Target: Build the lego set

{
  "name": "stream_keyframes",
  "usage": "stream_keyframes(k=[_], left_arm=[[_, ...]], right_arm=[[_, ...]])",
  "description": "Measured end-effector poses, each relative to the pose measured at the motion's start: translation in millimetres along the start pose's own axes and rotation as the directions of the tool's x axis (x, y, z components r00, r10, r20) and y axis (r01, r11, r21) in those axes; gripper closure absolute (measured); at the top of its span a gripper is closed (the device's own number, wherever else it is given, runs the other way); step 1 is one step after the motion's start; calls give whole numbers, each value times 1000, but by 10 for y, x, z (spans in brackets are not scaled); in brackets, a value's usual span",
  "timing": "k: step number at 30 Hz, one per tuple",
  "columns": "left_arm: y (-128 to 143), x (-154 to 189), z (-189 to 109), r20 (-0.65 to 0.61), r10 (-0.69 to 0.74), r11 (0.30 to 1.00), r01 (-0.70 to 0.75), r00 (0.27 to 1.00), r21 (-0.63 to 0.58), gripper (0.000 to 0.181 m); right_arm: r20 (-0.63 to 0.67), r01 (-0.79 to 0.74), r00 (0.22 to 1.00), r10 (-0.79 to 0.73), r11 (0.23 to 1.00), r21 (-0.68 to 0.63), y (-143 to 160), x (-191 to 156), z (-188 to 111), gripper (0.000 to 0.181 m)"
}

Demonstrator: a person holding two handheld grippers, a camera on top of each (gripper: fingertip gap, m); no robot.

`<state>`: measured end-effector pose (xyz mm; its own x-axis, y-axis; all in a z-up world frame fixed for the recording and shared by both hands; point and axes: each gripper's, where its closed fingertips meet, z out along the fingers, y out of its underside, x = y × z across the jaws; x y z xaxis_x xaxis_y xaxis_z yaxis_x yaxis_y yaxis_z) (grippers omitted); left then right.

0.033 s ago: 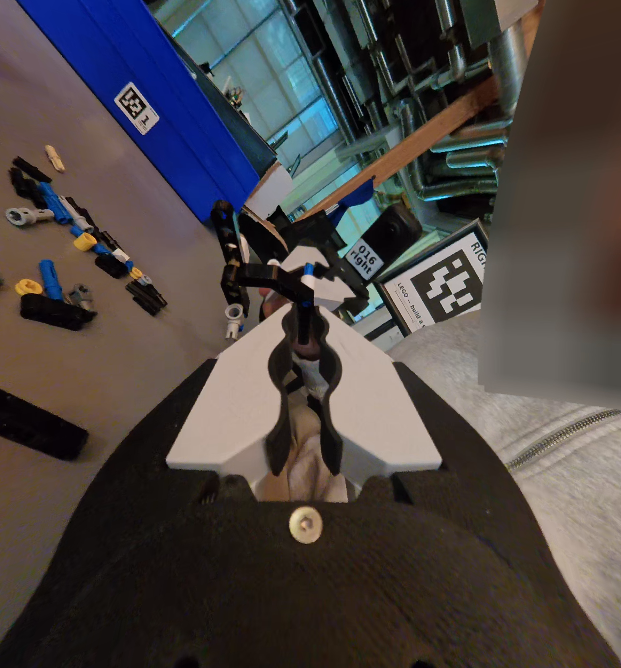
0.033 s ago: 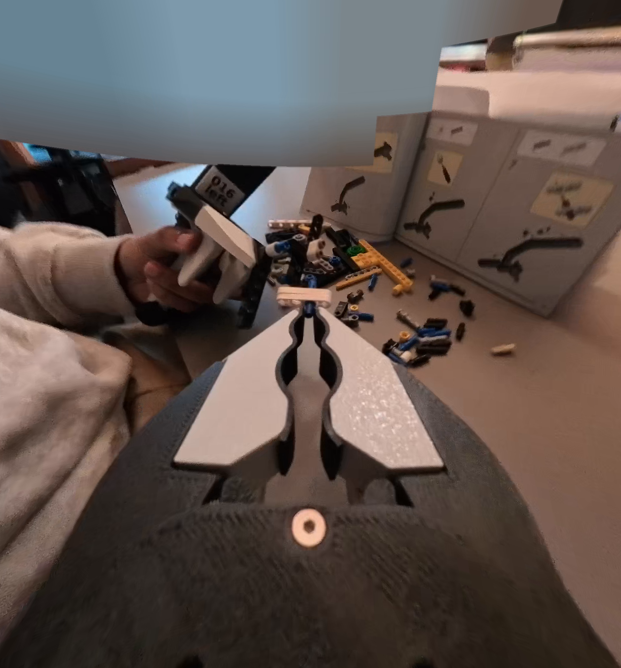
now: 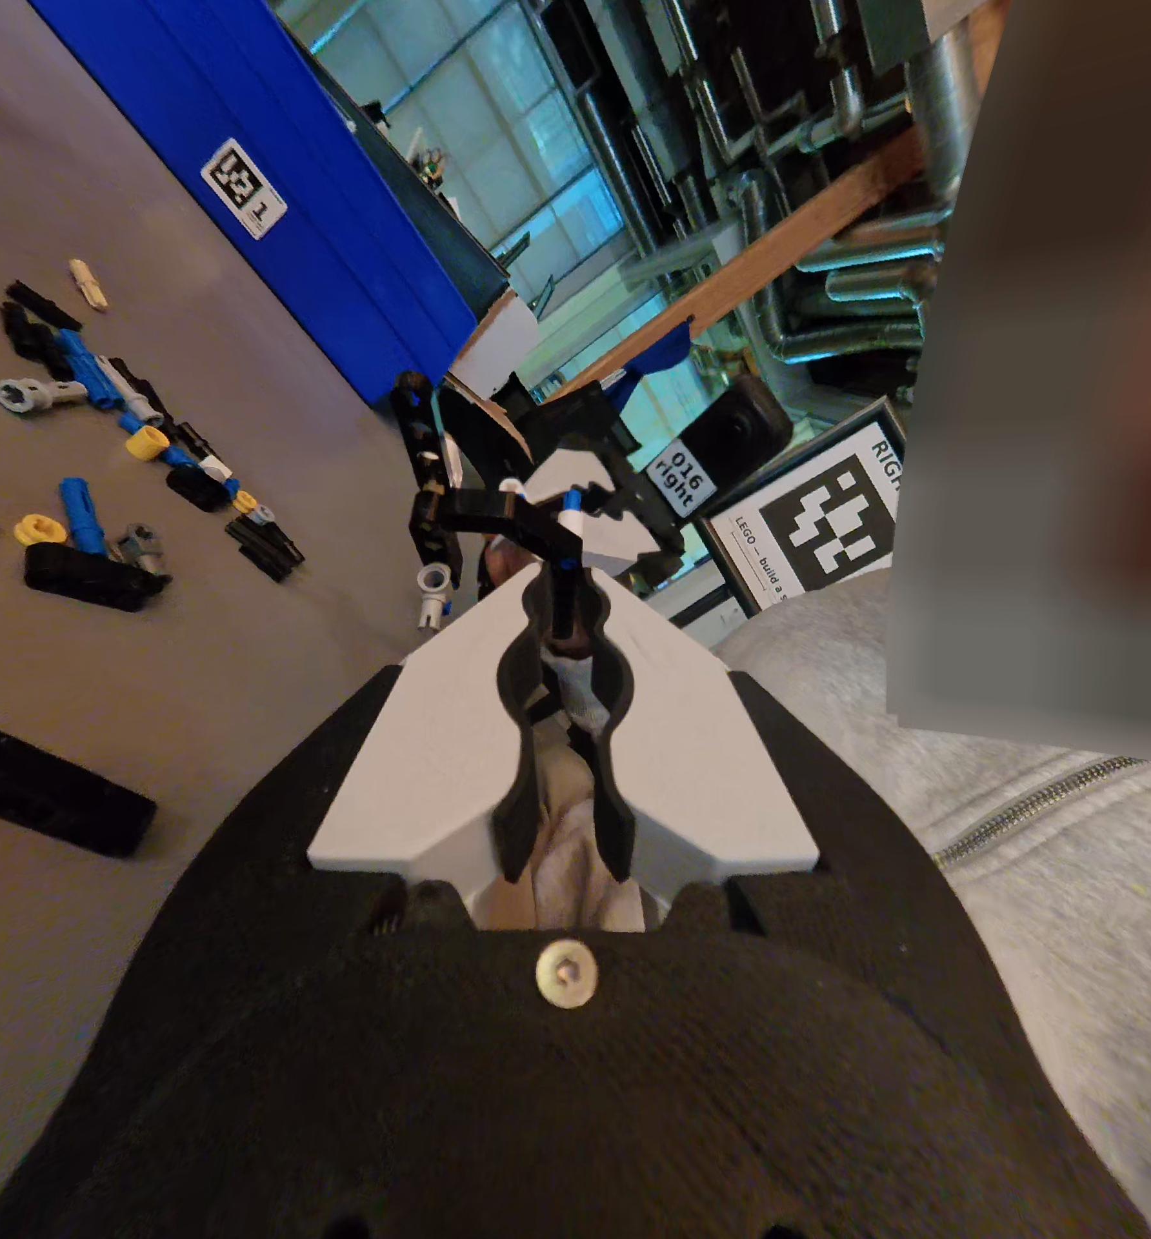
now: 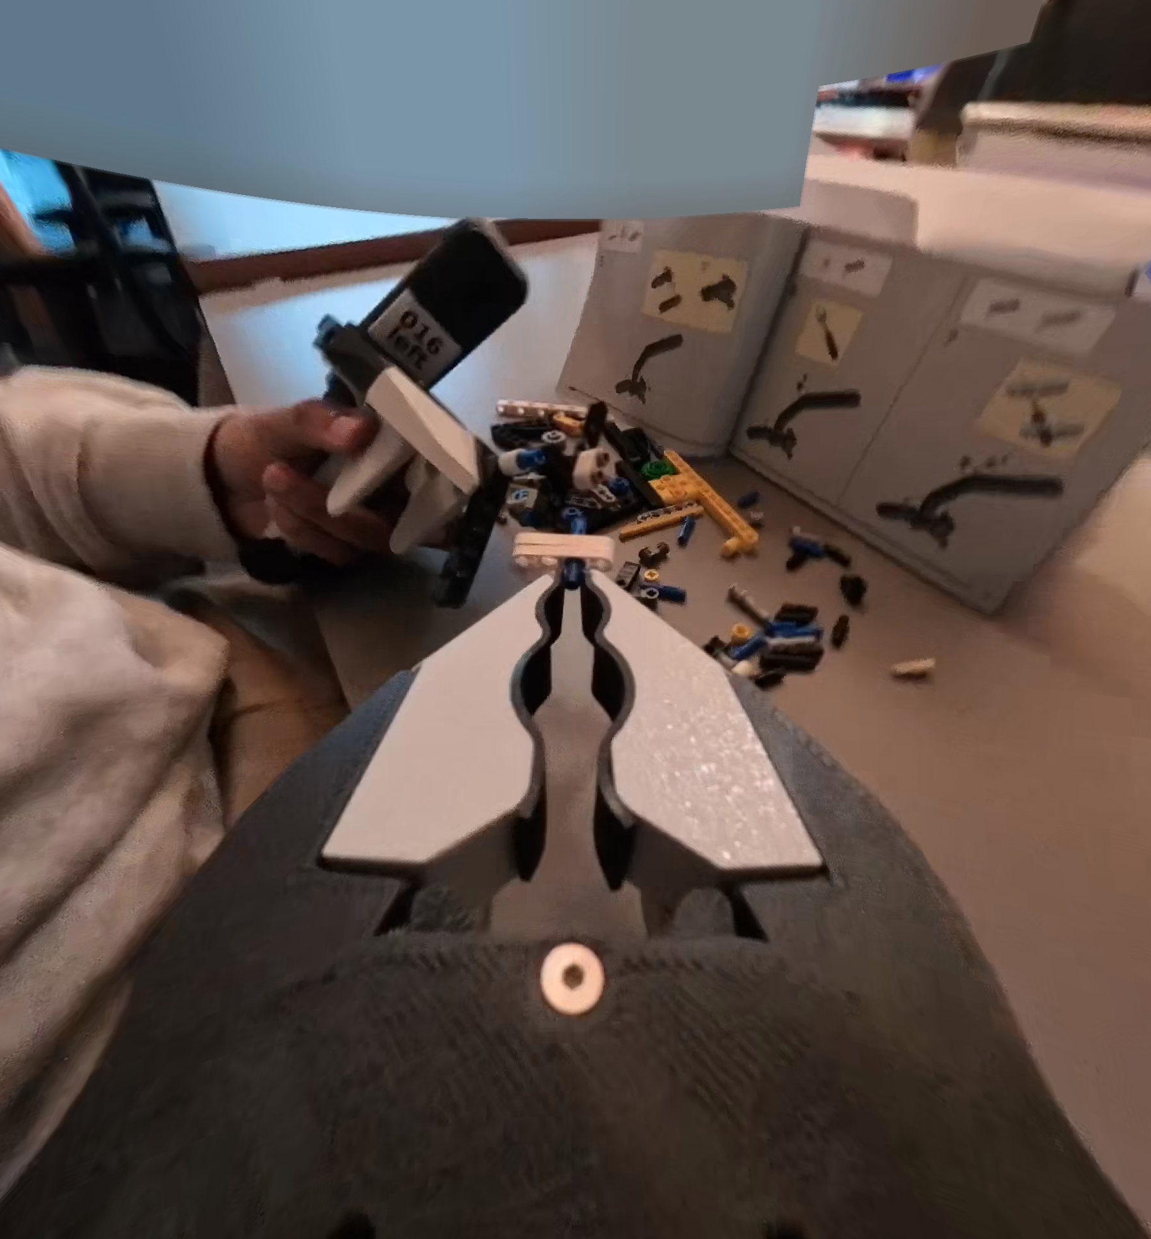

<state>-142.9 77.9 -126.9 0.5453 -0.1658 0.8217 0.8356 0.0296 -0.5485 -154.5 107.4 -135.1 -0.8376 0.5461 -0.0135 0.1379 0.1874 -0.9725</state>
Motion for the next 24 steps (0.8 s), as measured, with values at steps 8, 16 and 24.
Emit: stream_keyframes(k=[8, 16, 24], left_arm=[[123, 16, 56, -5, 11, 996, -12, 1000, -83, 176], [184, 17, 82, -1, 23, 992, -23, 1000, -122, 176], [239, 39, 100, -8, 47, 987, -48, 999, -153, 176]], right_arm=[[23, 554, 833, -553, 833, 2, -50, -271, -77, 179], [108, 541, 837, -537, 841, -12, 32, -369, -82, 179], [158, 515, 849, -504, 856, -38, 84, -411, -98, 179]])
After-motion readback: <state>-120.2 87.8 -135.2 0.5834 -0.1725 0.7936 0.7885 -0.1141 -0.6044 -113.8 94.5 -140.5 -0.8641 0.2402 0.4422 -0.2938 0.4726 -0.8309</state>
